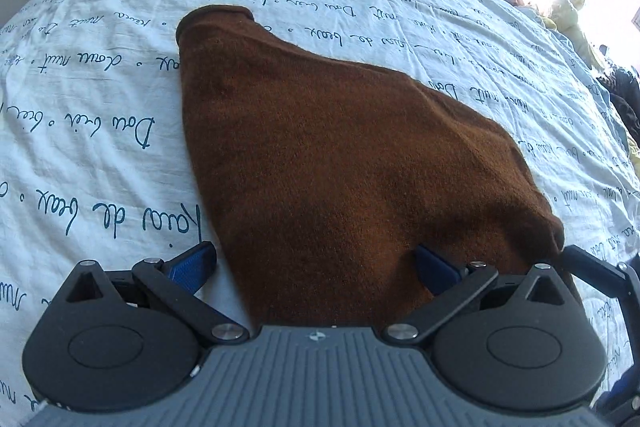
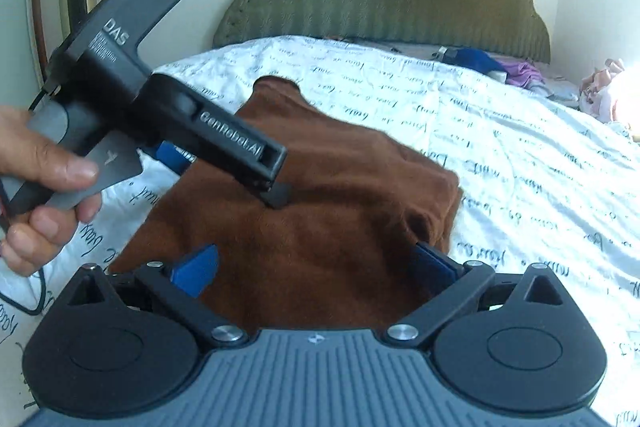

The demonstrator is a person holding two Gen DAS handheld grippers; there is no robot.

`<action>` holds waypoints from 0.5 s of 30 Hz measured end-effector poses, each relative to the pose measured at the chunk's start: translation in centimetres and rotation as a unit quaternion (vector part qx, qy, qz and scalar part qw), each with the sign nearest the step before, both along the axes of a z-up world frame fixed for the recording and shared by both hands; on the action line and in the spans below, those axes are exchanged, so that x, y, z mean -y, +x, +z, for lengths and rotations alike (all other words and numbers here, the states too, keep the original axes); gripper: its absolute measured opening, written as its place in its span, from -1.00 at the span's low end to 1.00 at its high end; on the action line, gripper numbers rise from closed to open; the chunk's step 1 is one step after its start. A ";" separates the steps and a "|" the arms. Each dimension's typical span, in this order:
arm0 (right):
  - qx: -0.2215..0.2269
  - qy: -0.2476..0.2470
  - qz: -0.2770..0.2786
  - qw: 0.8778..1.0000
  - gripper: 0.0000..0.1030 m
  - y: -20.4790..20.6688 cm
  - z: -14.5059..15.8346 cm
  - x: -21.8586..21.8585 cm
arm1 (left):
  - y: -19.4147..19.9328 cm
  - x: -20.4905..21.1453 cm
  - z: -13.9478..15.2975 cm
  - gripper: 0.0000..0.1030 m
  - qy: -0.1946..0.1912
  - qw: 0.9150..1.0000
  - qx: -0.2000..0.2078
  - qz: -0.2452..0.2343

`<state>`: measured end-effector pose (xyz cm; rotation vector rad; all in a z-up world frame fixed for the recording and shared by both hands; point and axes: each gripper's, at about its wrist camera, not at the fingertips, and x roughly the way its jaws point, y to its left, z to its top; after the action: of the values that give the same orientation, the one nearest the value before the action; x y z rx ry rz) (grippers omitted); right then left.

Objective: Fold small clothes

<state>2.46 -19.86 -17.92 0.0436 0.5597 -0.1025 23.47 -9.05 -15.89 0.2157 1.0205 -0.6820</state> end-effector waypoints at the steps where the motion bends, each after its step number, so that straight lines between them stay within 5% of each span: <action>1: -0.024 -0.015 0.014 1.000 1.00 0.8 -0.8 0.2 | 0.0 -0.1 -0.1 1.00 -0.001 1.000 -0.003 0.001; 2: -0.062 -0.050 0.022 0.997 1.00 1.8 -2.0 0.2 | 0.0 -0.1 -0.2 1.00 -0.002 1.000 -0.007 0.001; 3: -0.050 -0.059 0.034 0.996 1.00 1.7 -2.2 0.6 | 0.1 -0.1 -0.3 1.00 -0.002 1.000 -0.009 0.002; 6: -0.065 -0.011 0.025 0.998 1.00 1.2 -1.6 4.0 | 0.1 -0.5 -0.3 1.00 -0.007 1.000 -0.014 0.004; 10: 0.002 0.059 0.008 0.998 1.00 -1.3 0.7 8.3 | -0.1 -1.8 1.2 1.00 -0.045 0.999 -0.016 0.019; 15: 0.048 0.086 0.127 0.987 1.00 0.8 2.3 10.4 | -1.9 -2.2 2.6 1.00 -0.125 0.992 -0.027 0.001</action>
<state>3.28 -30.26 -15.57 0.1446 0.4725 0.1949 21.53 -6.81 -13.27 -0.0226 0.9763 -0.8091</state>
